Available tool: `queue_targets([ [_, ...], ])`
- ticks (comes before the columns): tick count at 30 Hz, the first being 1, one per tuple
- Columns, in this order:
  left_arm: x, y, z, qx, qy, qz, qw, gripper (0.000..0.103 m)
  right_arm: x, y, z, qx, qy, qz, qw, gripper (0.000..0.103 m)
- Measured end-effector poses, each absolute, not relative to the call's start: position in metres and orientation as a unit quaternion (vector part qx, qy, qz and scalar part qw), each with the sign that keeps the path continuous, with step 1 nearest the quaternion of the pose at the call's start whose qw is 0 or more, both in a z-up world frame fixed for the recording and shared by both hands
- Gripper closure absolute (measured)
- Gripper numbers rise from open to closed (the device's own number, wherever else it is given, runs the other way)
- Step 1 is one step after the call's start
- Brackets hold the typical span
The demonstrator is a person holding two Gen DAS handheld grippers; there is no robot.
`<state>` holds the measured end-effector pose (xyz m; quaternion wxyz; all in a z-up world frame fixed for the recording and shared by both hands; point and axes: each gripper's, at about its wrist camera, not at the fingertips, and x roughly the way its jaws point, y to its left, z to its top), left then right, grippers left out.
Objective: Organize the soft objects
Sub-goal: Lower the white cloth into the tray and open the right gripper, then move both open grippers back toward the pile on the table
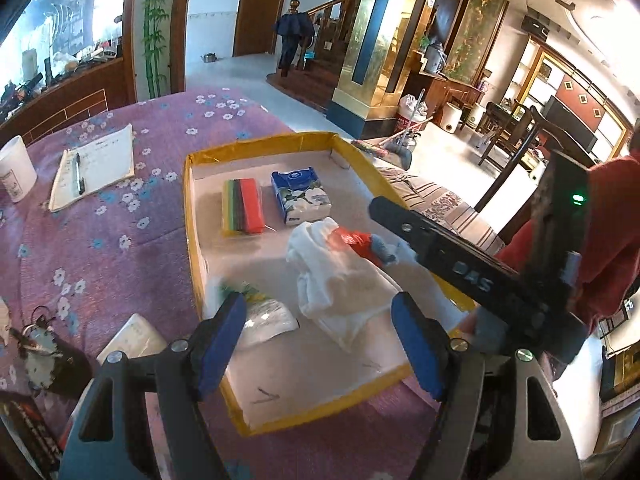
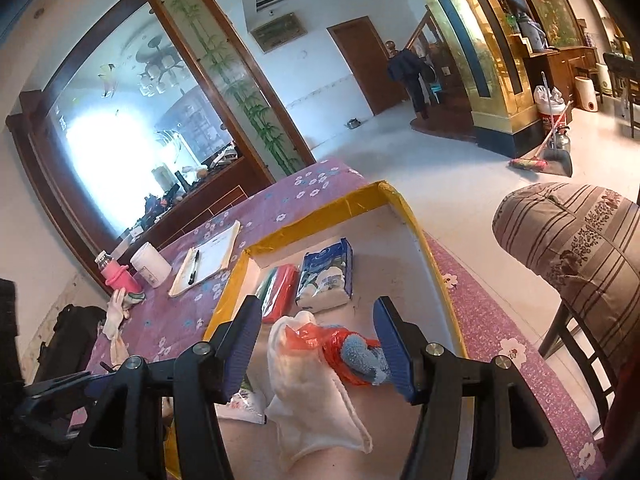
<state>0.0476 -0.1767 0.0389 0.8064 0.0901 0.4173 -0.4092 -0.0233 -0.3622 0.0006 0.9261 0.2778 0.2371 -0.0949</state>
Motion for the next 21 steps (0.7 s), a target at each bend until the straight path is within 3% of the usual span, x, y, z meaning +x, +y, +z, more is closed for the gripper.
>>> queue_targets([
  [21,0.005,-0.065,0.056,0.065,0.413,-0.384,0.823,0.029,-0.018,-0.338,0.0,0.223,0.25,-0.08,0.939,0.041],
])
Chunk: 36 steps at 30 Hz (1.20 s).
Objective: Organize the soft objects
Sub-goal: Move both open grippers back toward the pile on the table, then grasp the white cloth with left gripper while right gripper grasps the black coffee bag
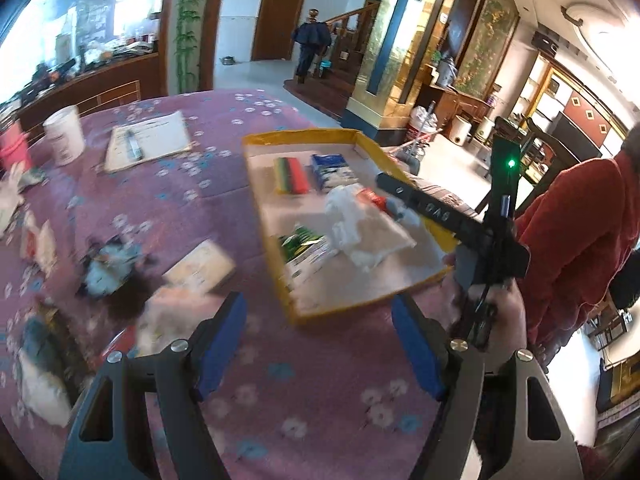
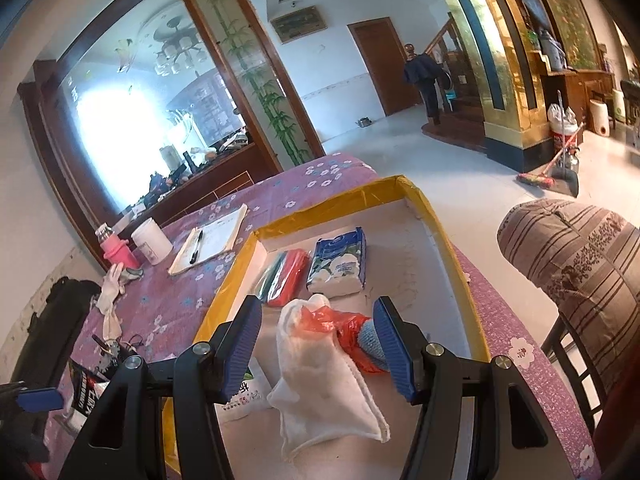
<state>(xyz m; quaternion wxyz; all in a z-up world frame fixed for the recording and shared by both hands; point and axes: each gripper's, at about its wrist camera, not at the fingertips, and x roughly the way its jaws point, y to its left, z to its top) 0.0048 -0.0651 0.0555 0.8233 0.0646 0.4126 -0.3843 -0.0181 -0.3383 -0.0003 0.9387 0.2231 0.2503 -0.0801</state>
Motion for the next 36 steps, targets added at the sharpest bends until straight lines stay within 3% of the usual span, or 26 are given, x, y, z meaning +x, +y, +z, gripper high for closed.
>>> queue_targets([
  [8,-0.001,0.058,0.043,0.022,0.402,-0.315,0.86,0.026,-0.017,-0.329,0.0,0.218,0.25,-0.052,0.942,0.041],
  [16,0.012,0.18,-0.011,-0.047,0.441,-0.21,0.871,0.026,-0.029,-0.293,0.015,0.237,0.242,-0.004,0.941,0.041],
  [25,0.055,0.201,-0.02,-0.107,0.48,-0.171,0.854,0.026,-0.012,-0.123,0.04,0.136,0.295,0.196,0.925,0.034],
  [31,0.085,0.175,-0.028,-0.08,0.494,-0.167,0.85,0.026,0.02,-0.063,0.043,0.108,0.31,0.239,0.914,0.034],
  [33,0.091,0.165,-0.037,-0.056,0.496,-0.158,0.852,0.04,0.033,-0.056,0.042,0.115,0.322,0.251,0.906,0.034],
  [36,0.09,0.159,-0.043,-0.039,0.479,-0.152,0.864,0.071,0.05,-0.046,0.038,0.104,0.34,0.26,0.898,0.032],
])
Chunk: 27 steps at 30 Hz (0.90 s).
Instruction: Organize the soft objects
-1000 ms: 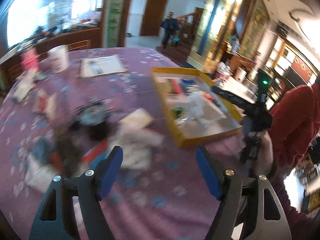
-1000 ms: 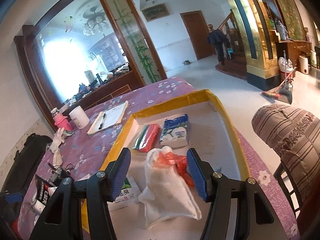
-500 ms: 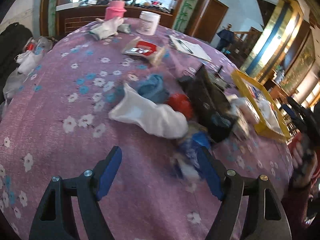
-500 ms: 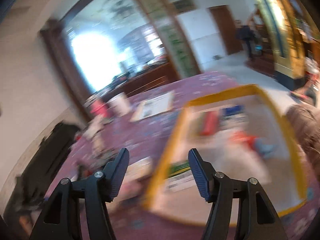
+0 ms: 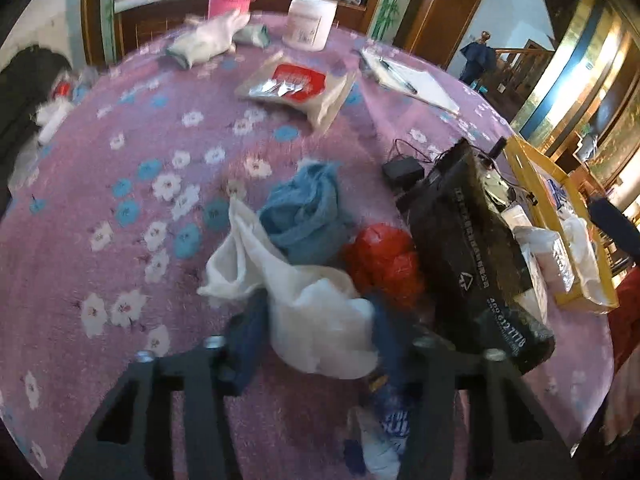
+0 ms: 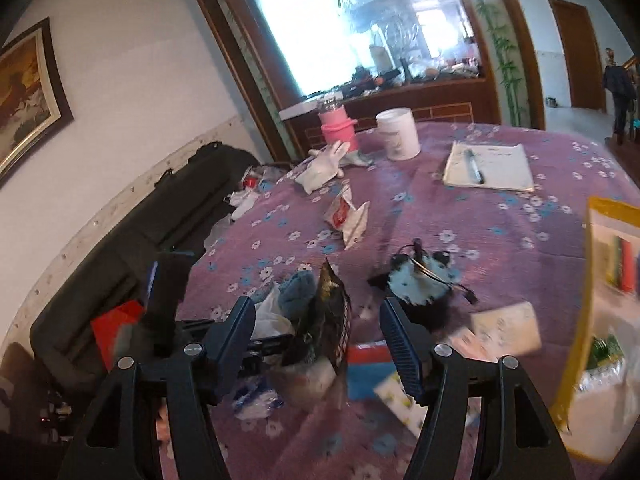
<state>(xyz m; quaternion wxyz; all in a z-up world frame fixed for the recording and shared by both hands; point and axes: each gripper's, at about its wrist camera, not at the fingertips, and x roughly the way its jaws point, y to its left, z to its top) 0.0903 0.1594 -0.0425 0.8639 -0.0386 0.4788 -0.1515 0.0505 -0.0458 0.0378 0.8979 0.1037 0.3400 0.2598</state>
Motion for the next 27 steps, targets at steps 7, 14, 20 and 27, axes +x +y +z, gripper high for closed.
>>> queue_targets([
  [7,0.078,0.175,-0.029,-0.048,0.424,-0.117,0.897,0.087,0.082,-0.015,-0.002,0.085,0.411,0.283,0.862,0.028],
  [14,0.081,0.182,-0.022,-0.075,0.416,-0.131,0.897,0.087,0.081,-0.01,-0.026,0.076,0.428,0.297,0.851,0.075],
  [20,0.076,0.176,-0.018,-0.064,0.406,-0.135,0.902,0.086,0.054,-0.025,0.005,0.059,0.327,0.287,0.899,0.075],
  [27,0.068,0.165,-0.014,-0.036,0.386,-0.137,0.912,0.086,0.059,-0.028,0.001,0.062,0.325,0.267,0.905,0.075],
])
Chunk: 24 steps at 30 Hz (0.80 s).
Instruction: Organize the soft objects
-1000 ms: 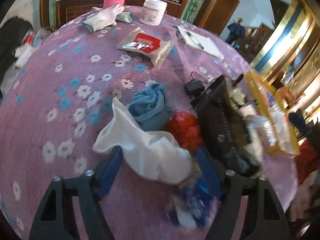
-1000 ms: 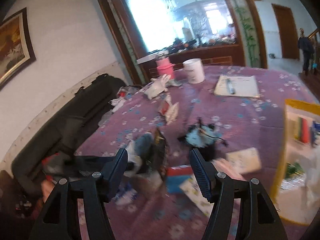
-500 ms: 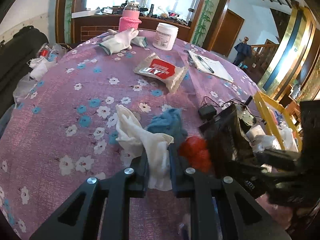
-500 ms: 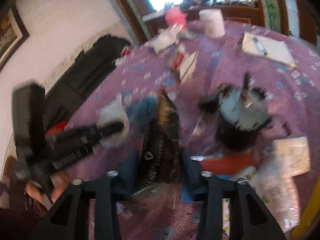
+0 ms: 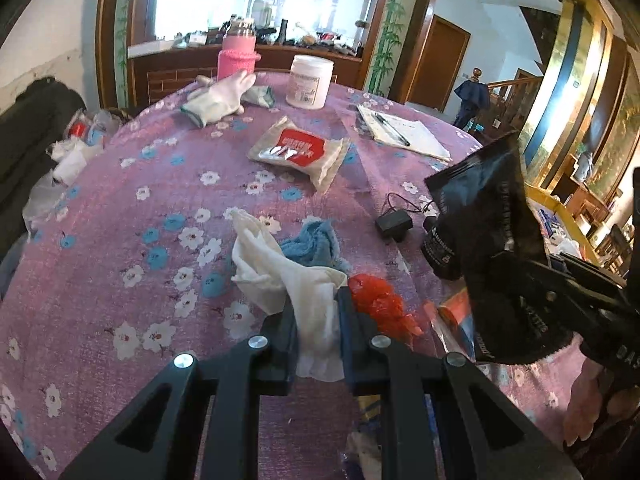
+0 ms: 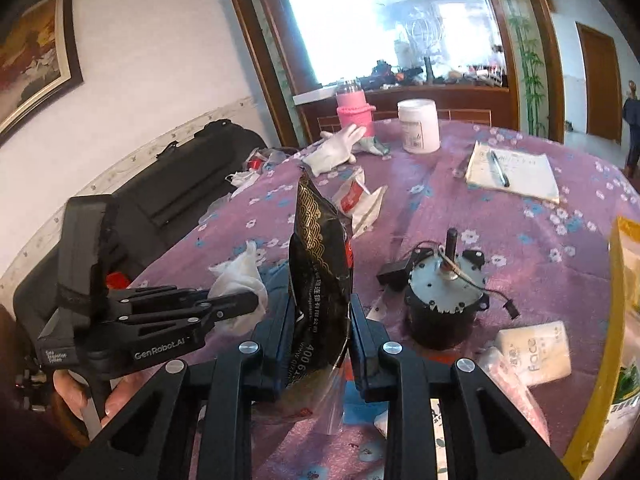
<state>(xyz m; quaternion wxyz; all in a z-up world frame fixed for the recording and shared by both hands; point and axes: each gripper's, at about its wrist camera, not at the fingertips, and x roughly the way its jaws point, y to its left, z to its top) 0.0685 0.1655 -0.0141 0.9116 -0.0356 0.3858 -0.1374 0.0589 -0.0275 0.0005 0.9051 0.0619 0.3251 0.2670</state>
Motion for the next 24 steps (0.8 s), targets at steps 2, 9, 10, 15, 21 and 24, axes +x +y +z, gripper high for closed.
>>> queue_targets([
  [2,0.064,0.165,-0.01,-0.031,0.372,-0.138,0.917,0.086,0.061,-0.029,0.002,0.069,0.325,0.272,0.903,0.075],
  [9,0.066,0.164,-0.011,-0.026,0.367,-0.133,0.92,0.086,0.06,-0.033,0.006,0.076,0.31,0.274,0.907,0.075],
  [10,0.068,0.164,-0.011,-0.026,0.369,-0.132,0.92,0.086,0.06,-0.034,0.007,0.078,0.308,0.272,0.908,0.075],
  [15,0.069,0.169,-0.012,-0.033,0.37,-0.126,0.92,0.086,0.062,-0.034,0.007,0.078,0.307,0.27,0.909,0.075],
  [21,0.072,0.168,-0.014,-0.036,0.377,-0.127,0.917,0.086,0.063,-0.037,0.007,0.08,0.309,0.269,0.909,0.075],
  [24,0.071,0.164,-0.015,-0.03,0.378,-0.133,0.916,0.086,0.063,-0.037,0.007,0.079,0.309,0.269,0.909,0.075],
])
